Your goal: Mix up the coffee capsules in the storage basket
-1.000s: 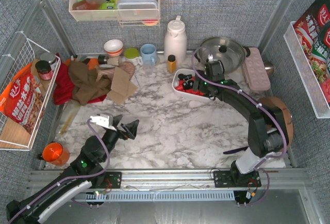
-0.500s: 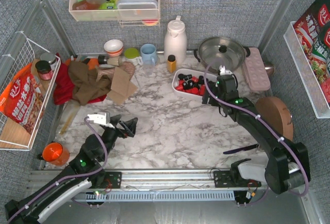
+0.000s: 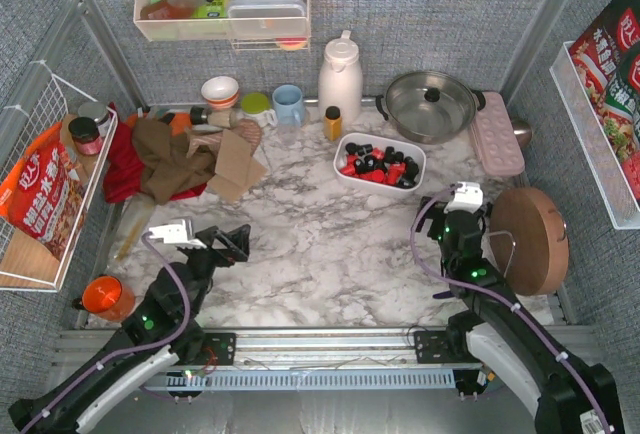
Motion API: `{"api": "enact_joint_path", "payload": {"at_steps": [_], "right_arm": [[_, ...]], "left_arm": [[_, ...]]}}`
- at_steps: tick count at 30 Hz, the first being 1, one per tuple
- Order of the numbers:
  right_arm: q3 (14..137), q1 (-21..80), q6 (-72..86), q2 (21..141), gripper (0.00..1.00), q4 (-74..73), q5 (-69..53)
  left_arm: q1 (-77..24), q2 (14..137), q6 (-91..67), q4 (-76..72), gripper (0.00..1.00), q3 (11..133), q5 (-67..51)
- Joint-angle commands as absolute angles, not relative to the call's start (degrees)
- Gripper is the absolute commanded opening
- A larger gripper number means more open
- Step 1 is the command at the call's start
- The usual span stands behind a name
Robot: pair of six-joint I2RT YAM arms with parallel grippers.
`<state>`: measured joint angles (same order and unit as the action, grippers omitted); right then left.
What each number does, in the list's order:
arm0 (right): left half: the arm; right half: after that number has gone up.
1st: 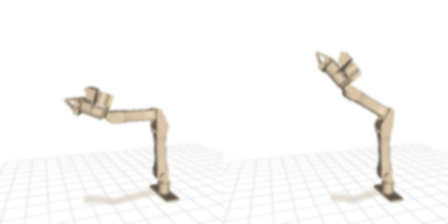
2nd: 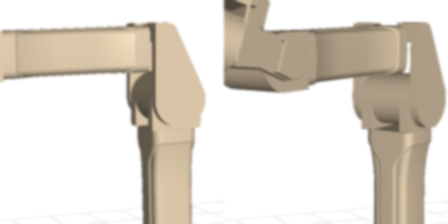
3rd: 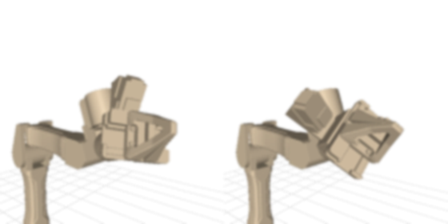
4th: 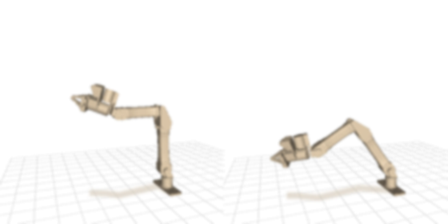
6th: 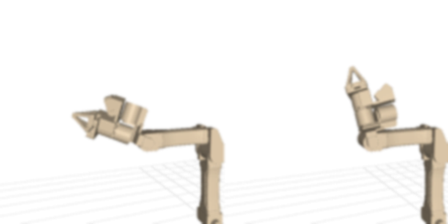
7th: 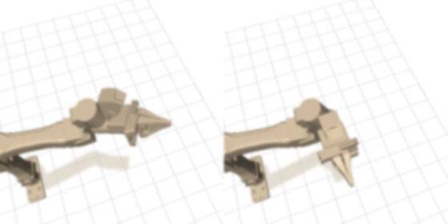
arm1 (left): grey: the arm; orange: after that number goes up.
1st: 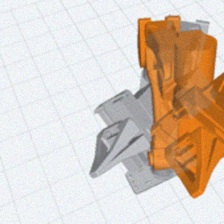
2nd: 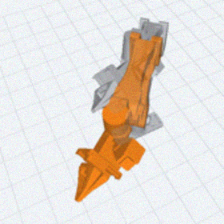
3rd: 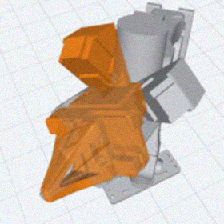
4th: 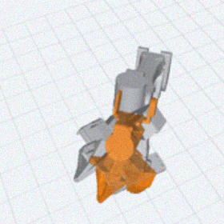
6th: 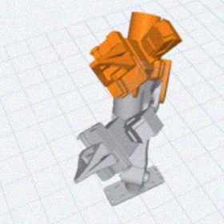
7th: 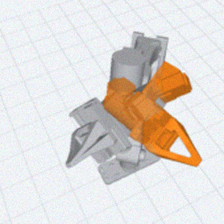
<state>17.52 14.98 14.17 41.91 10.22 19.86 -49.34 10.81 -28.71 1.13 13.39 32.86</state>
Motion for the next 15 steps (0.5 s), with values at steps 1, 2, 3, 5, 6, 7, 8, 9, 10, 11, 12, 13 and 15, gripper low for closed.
{"api": "enact_joint_path", "payload": {"at_steps": [1,2,3,5,6,7,8,9,10,11,12,13,15], "right_arm": [[16.08,14.59,7.07,44.57,0.99,19.37,30.56],[15.90,14.48,6.70,46.03,0.99,19.15,31.03],[15.28,14.25,7.19,47.46,0.99,19.71,31.25],[13.09,13.63,7.44,50.50,0.99,23.36,30.06],[11.69,13.15,8.01,52.11,0.99,25.75,29.64],[10.40,12.52,8.32,54.30,0.99,29.26,29.49],[10.47,12.25,8.18,55.83,0.99,31.27,29.61],[11.69,12.03,7.43,56.54,0.99,29.82,28.67],[12.32,11.75,5.97,57.85,0.99,30.98,27.12],[12.21,11.65,4.71,59.77,0.99,32.88,26.70],[12.06,11.54,3.35,62.29,0.99,38.06,26.83],[12.25,11.47,1.98,64.92,0.99,41.69,27.00],[12.64,11.30,-0.57,70.36,0.99,49.10,26.34]], "left_arm": [[-49.31,8.36,-31.03,2.93,0.99,13.81,37.19],[-49.31,7.87,-31.67,3.63,0.99,13.84,37.73],[-49.35,7.38,-32.47,4.25,0.99,13.89,38.25],[-49.33,6.52,-33.75,5.74,0.99,13.78,38.80],[-49.38,6.12,-34.06,6.33,0.99,13.46,39.01],[-49.35,5.81,-34.22,7.06,0.99,13.18,39.14],[-49.31,5.45,-34.59,7.87,0.99,12.96,39.36],[-49.31,5.19,-35.00,8.92,0.99,12.78,39.60],[-49.32,4.91,-35.37,9.63,0.99,12.63,39.86],[-49.32,4.61,-35.67,10.09,0.99,12.51,40.06],[-49.36,4.47,-35.79,9.89,0.99,12.40,40.15],[-49.32,4.34,-35.38,9.33,0.99,12.17,40.23],[-49.31,4.43,-33.87,7.51,0.99,11.69,41.05]]}}
